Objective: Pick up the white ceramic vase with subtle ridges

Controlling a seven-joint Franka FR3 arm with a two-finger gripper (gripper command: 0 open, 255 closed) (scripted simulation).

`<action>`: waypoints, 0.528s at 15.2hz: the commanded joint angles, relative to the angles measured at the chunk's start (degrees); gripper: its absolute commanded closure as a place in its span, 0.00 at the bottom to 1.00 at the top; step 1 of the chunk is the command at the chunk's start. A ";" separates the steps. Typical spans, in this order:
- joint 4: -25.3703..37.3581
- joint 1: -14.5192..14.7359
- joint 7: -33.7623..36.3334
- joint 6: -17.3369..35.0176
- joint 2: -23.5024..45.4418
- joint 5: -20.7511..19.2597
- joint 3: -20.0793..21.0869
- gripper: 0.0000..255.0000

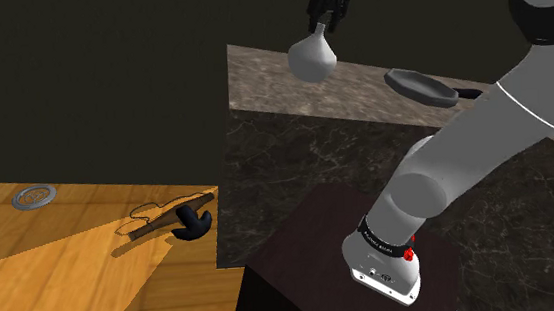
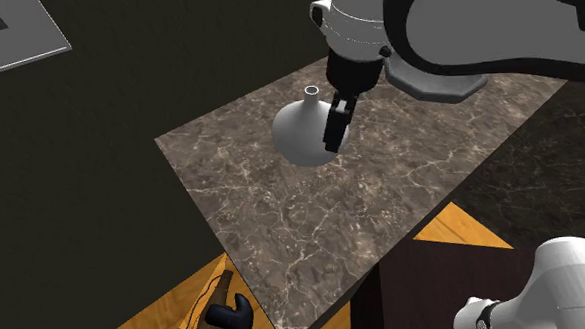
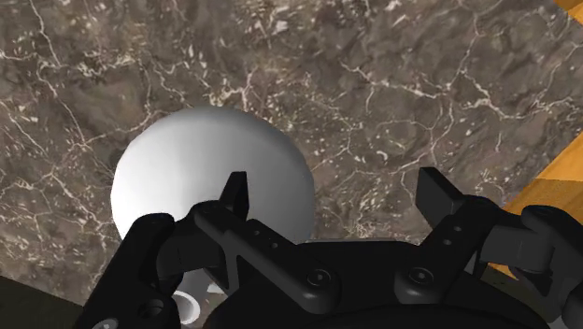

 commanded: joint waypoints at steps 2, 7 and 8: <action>7.31 -0.83 -3.51 -1.00 5.91 1.60 -2.92 0.00; 20.83 -3.47 -9.53 -3.59 16.93 6.41 -7.47 0.00; 23.63 -4.23 -10.62 -4.32 19.14 7.58 -8.19 0.00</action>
